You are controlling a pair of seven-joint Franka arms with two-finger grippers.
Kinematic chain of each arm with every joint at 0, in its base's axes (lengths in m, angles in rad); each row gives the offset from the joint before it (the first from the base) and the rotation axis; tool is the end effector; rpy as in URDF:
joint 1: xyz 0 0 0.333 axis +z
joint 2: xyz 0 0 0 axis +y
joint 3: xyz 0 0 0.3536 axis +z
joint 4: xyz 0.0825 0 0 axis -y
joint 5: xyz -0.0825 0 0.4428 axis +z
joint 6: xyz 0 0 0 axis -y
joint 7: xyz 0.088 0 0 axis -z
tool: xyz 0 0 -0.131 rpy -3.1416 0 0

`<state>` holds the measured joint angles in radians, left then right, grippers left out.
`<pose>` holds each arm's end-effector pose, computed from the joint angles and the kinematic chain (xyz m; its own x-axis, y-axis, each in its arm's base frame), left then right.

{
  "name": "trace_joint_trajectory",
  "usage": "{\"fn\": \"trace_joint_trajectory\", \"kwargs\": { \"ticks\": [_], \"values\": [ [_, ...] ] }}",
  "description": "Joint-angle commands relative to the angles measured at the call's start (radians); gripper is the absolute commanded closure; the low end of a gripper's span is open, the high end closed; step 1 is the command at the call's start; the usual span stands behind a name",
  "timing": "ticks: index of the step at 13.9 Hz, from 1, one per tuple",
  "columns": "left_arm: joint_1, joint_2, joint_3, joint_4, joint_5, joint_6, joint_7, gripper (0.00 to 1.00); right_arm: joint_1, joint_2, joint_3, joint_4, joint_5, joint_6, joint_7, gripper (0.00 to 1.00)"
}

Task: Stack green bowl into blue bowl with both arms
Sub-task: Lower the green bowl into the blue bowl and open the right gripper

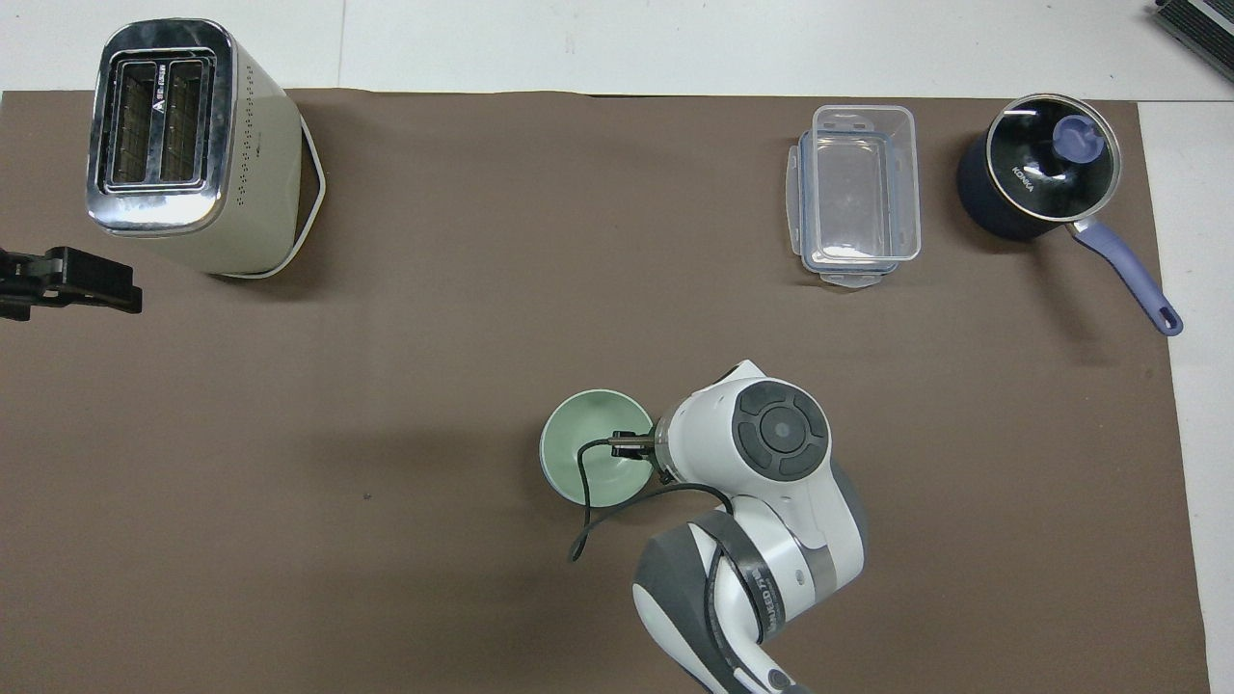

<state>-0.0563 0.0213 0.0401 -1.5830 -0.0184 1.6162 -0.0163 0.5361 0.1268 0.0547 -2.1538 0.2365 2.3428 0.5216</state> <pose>0.6248 -0.0127 0.6225 0.9999 0.0009 0.0116 0.0007 -0.9998 0.0177 0.5048 0.3475 0.3229 0.9949 -0.0866 -0.0516 -0.0947 -0.9785 -0.1831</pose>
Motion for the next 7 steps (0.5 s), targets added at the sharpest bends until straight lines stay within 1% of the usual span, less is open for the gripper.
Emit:
{"fn": "trace_joint_trajectory", "kwargs": {
  "ticks": [1, 4, 5, 6, 7],
  "values": [
    [0.007, -0.006, -0.006, 0.001, 0.02, -0.015, -0.004, 0.0, 0.004, 0.005, 0.004, -0.003, -0.005, 0.033, 0.032, 0.92],
    [0.007, -0.006, -0.006, 0.003, 0.02, -0.015, -0.004, 0.0, 0.018, 0.007, 0.005, -0.003, -0.003, 0.053, 0.041, 0.91],
    [0.007, -0.006, -0.006, 0.003, 0.02, -0.015, -0.005, 0.0, 0.018, 0.007, 0.005, -0.003, -0.003, 0.055, 0.044, 0.89],
    [0.007, -0.006, -0.006, 0.003, 0.02, -0.015, -0.005, 0.0, 0.018, 0.007, 0.005, -0.003, -0.003, 0.055, 0.044, 0.86],
    [0.007, -0.006, -0.006, 0.003, 0.02, -0.015, -0.004, 0.0, 0.018, 0.007, 0.005, -0.003, -0.003, 0.055, 0.044, 0.7]
  ]
}}
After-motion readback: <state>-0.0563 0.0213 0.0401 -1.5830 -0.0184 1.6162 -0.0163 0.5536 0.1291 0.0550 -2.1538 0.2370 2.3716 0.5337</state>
